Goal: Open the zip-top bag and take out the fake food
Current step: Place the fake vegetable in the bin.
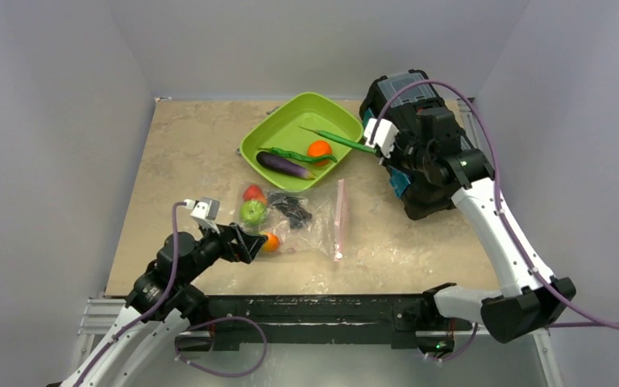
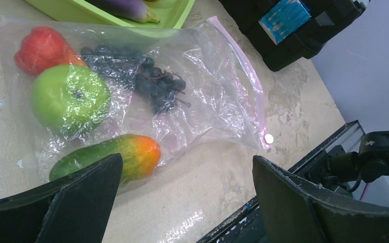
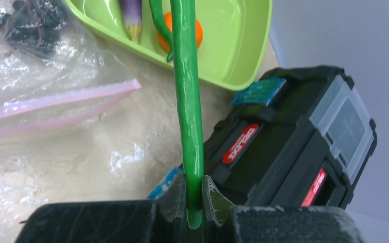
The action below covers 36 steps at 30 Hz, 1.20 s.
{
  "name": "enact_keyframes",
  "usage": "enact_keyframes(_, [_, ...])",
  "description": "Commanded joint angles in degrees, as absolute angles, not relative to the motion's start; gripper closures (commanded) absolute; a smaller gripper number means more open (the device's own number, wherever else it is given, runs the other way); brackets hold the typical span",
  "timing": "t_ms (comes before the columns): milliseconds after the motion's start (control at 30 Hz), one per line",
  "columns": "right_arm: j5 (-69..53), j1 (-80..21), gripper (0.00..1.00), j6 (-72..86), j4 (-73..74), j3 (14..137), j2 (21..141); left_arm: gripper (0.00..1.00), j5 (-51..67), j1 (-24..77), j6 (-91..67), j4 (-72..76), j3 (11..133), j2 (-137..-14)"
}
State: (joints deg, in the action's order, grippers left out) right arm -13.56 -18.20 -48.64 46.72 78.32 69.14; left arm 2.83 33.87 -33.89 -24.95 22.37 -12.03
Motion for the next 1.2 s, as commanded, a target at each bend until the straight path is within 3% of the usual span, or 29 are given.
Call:
enact_keyframes(0, [-12.15,-21.54,1.00,-50.27,40.87,82.17,73.35,0.00,3.68,33.82,-34.18,-23.95,24.37,-12.68])
enact_keyframes(400, [-6.66,-25.94,1.00,-52.20,37.22,93.09,90.95,0.00,1.84,33.76,-33.18,-26.26,25.29,-12.48])
enact_keyframes(1167, [-4.48,-26.94,1.00,-49.92,34.80,107.61,110.82,0.00,0.20,33.80,-32.48,-28.25,25.49,-11.53])
